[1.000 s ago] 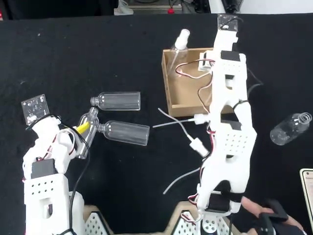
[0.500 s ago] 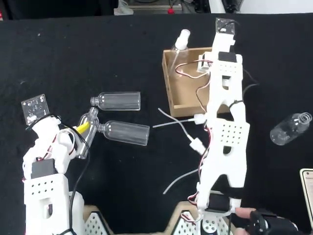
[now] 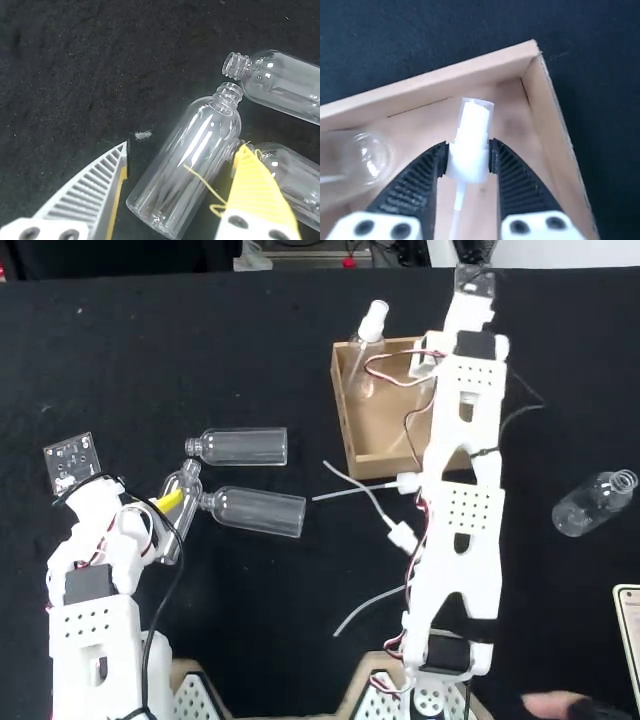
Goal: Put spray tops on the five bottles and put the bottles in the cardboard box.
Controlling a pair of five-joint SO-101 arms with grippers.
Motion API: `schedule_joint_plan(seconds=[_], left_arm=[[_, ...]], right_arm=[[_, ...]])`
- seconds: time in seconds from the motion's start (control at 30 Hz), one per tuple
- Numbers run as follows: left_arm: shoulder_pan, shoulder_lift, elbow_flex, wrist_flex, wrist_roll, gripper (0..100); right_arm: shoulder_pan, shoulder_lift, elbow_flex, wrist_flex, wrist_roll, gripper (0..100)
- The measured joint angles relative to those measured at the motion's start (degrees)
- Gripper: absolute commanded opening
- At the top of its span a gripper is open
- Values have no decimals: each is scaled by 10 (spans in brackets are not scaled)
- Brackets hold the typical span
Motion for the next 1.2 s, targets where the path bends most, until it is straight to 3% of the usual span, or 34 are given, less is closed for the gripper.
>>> schedule_joint_plan(seconds=[0.3, 0.6, 0.73, 1.2], left_arm=[[0, 0, 0, 0, 0, 325], [0, 0, 0, 0, 0, 325], [0, 0, 0, 0, 0, 325], [0, 0, 0, 0, 0, 325]], right_arm=[[13, -3, -138, 159, -2, 31], [28, -38, -122, 168, -2, 31], [29, -134, -30, 168, -2, 28], [29, -544, 502, 137, 47, 11]])
